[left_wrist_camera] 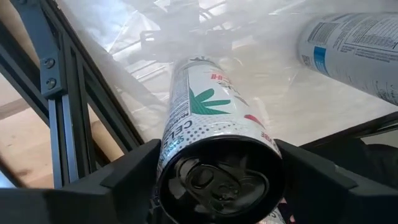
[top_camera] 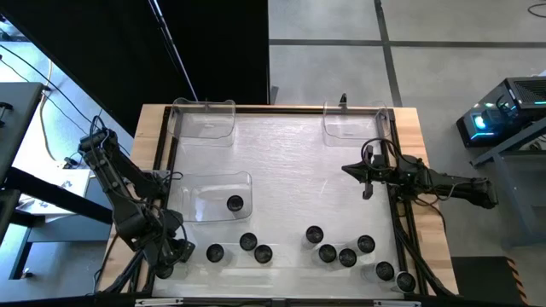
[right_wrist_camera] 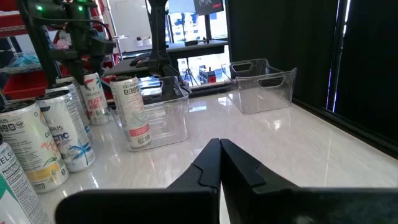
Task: Sort soda cans
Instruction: Put the white-pink can into the bottom transparent bin
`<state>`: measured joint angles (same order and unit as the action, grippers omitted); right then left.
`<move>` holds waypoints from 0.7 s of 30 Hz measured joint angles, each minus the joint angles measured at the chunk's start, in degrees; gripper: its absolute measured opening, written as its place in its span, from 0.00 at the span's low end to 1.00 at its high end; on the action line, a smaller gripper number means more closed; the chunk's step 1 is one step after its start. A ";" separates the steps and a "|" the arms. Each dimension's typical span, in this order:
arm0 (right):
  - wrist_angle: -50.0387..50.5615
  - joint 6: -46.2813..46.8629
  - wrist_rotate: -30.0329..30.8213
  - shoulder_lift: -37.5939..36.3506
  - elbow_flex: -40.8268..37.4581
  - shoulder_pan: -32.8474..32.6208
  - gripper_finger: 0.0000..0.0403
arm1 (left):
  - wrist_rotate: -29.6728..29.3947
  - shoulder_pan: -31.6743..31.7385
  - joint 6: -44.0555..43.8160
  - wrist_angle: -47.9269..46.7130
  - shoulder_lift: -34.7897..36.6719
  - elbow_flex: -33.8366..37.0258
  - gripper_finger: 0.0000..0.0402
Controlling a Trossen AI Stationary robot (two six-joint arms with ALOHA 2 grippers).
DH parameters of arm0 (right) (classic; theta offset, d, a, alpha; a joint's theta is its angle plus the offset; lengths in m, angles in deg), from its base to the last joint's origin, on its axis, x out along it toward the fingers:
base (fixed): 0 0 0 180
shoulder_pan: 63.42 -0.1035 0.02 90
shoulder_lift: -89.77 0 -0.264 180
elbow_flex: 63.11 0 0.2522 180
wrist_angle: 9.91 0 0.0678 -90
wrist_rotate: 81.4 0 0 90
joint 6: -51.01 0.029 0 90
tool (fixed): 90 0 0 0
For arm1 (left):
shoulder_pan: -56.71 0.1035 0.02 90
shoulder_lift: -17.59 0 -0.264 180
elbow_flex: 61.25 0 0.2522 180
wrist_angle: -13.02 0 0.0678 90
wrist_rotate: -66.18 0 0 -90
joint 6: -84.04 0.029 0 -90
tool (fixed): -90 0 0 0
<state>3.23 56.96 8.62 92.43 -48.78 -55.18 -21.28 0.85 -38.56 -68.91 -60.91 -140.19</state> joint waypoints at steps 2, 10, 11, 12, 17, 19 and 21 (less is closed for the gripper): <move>0.00 0.00 0.01 0.00 0.01 0.00 0.00 | 0.04 0.13 0.30 -0.02 0.02 -0.02 0.62; 0.00 0.00 -0.01 0.00 0.00 0.00 0.00 | -0.04 1.44 2.41 -0.93 2.27 0.00 0.60; 0.00 0.00 0.01 0.00 0.00 0.00 0.00 | 0.07 1.80 2.91 -1.06 2.75 0.00 0.60; 0.00 0.00 0.00 0.00 0.01 -0.01 0.00 | 0.20 2.24 3.28 -1.21 3.43 0.00 0.60; 0.00 0.00 0.00 0.00 0.00 0.00 0.00 | -2.44 3.84 4.43 -7.43 6.70 -3.16 0.60; 0.00 0.00 -0.01 0.00 0.01 0.01 0.00 | -3.94 4.38 4.70 -10.20 7.97 -5.20 0.60; 0.00 0.00 0.01 0.00 0.01 0.00 0.00 | -6.10 4.97 4.78 -11.63 9.29 -7.40 0.60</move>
<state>3.23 56.96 8.63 92.43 -48.77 -55.18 -27.37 5.82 -33.78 -80.53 -51.62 -147.60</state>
